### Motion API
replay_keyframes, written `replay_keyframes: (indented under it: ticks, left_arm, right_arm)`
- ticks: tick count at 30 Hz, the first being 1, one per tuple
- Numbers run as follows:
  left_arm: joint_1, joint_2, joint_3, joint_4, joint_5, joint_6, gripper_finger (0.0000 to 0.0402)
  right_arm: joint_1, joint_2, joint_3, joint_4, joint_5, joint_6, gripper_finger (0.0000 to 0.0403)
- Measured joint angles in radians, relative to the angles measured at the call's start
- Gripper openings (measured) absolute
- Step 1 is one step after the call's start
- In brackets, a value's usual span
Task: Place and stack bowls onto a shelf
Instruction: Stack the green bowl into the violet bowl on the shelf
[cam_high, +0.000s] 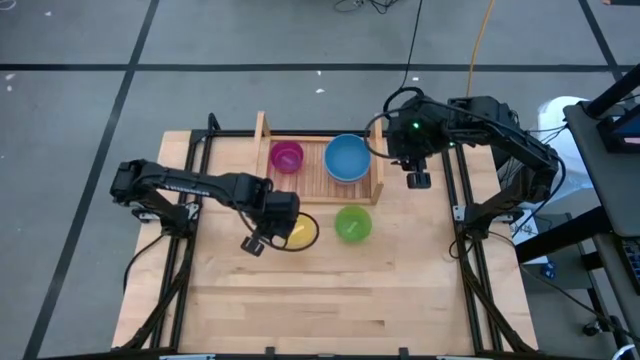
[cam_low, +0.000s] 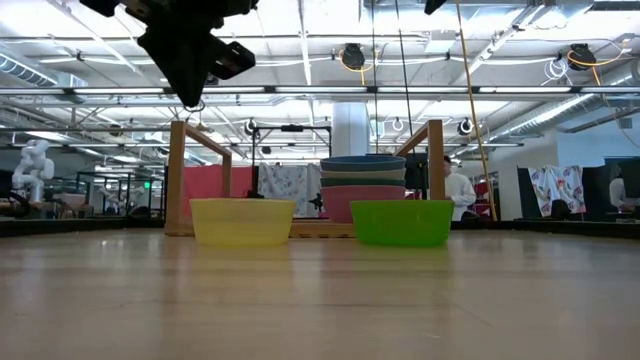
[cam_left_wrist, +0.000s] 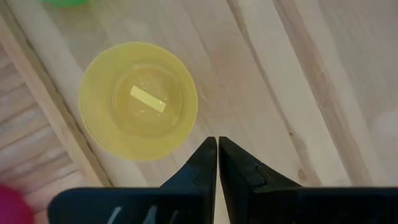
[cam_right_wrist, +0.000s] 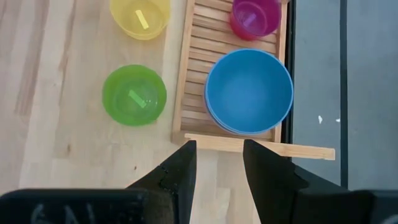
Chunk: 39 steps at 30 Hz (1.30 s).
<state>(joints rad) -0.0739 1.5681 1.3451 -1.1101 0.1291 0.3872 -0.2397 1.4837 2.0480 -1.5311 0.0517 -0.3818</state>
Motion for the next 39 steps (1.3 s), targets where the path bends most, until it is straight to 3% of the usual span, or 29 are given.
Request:
replay_keyframes:
  ticks: [4,12,17,21,28,39]
  left_arm:
    - [0.0,0.0,-0.001,0.003,0.0,-0.05,0.0021]
    - [0.001,0.0,-0.001,0.001,0.0,-0.139,0.0021]
    - [0.02,0.0,-0.001,-0.022,0.0,-0.18,0.0021]
    - [0.033,0.0,-0.001,-0.047,-0.001,-0.179,0.0021]
    - [0.042,-0.041,-0.002,-0.059,-0.002,-0.154,0.0021]
    - [0.041,-0.28,-0.002,-0.074,-0.025,-0.201,0.0021]
  right_arm:
    - [0.025,0.0,0.0,0.0,-0.002,-0.017,0.011]
    - [0.097,0.007,0.0,-0.025,-0.004,0.053,0.0007]
    - [0.187,0.016,-0.028,-0.033,-0.005,0.127,0.0002]
    - [0.267,0.018,-0.149,0.0,-0.034,0.182,0.0001]
    - [0.331,0.015,-0.409,0.298,-0.103,0.276,0.0001]
    - [0.338,0.014,-0.706,0.634,-0.105,0.449,0.0012]
